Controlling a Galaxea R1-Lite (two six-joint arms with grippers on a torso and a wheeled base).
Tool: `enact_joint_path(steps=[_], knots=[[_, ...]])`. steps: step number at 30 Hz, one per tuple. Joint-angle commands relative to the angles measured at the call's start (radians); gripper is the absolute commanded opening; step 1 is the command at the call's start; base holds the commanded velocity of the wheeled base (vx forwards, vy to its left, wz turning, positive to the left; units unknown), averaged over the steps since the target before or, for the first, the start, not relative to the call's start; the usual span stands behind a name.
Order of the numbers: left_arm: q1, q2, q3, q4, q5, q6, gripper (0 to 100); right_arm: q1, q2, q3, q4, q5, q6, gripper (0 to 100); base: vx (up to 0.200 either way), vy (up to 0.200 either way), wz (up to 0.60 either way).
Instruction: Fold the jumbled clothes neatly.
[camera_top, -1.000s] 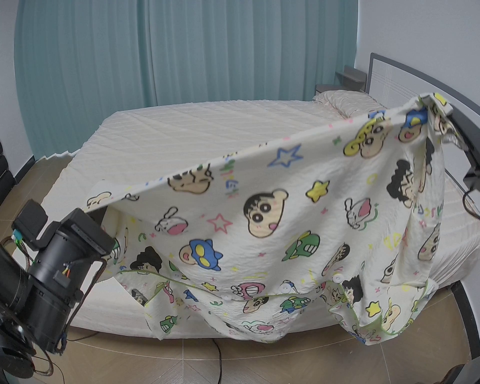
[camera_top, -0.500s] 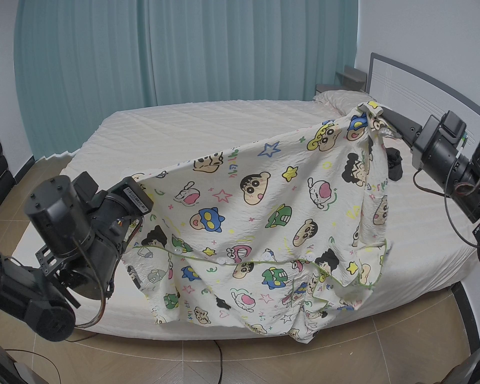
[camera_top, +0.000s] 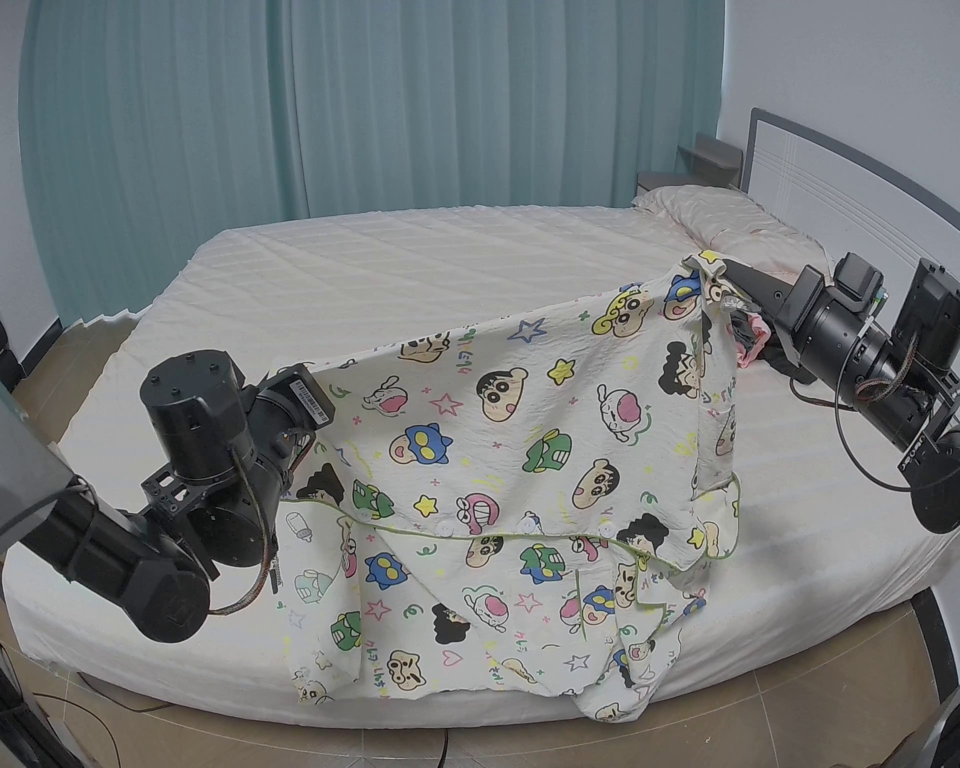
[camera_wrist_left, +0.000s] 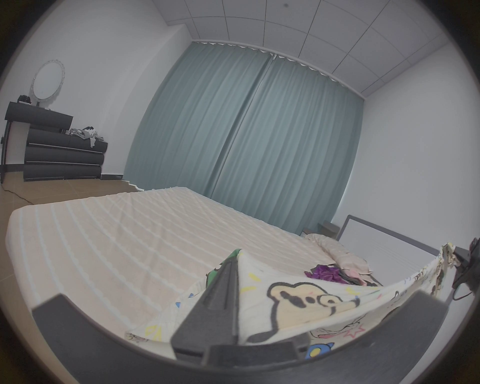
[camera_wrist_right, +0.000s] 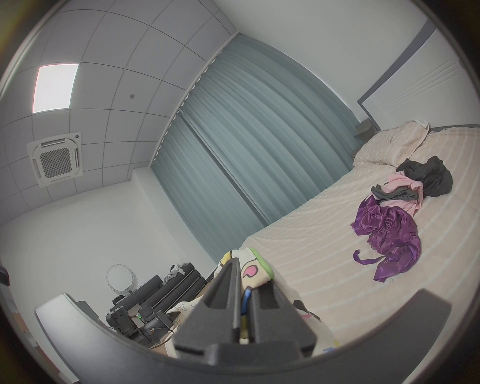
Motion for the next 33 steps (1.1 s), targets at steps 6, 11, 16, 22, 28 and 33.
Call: enact_joint_path(steps=[6, 11, 16, 22, 28, 33], knots=[[0.032, 0.147, -0.047, -0.001, -0.001, -0.003, 0, -0.014, 0.114, -0.043, 0.002, -0.004, 0.001, 0, 0.167, 0.0, 0.0], [0.047, 0.208, -0.09, -0.001, 0.0, -0.003, 0, -0.02, 0.18, -0.085, 0.002, -0.034, 0.0, 0, 0.0, 0.0, 0.0], [0.061, 0.26, -0.127, 0.006, 0.0, -0.003, 0, -0.019, 0.22, -0.095, 0.0, -0.044, 0.001, 0, 0.0, 0.0, 0.0], [0.065, 0.287, -0.141, 0.004, -0.001, -0.005, 0, -0.02, 0.252, -0.098, 0.0, -0.058, 0.001, 0, 0.0, 0.0, 0.0], [0.065, 0.29, -0.146, 0.006, -0.001, -0.025, 0, -0.019, 0.284, -0.114, 0.0, -0.08, 0.001, 0, 0.0, 0.0, 0.0], [0.072, 0.303, -0.156, 0.006, -0.003, -0.023, 0, -0.017, 0.298, -0.118, 0.0, -0.081, 0.004, 0, 0.16, 0.0, 0.0]])
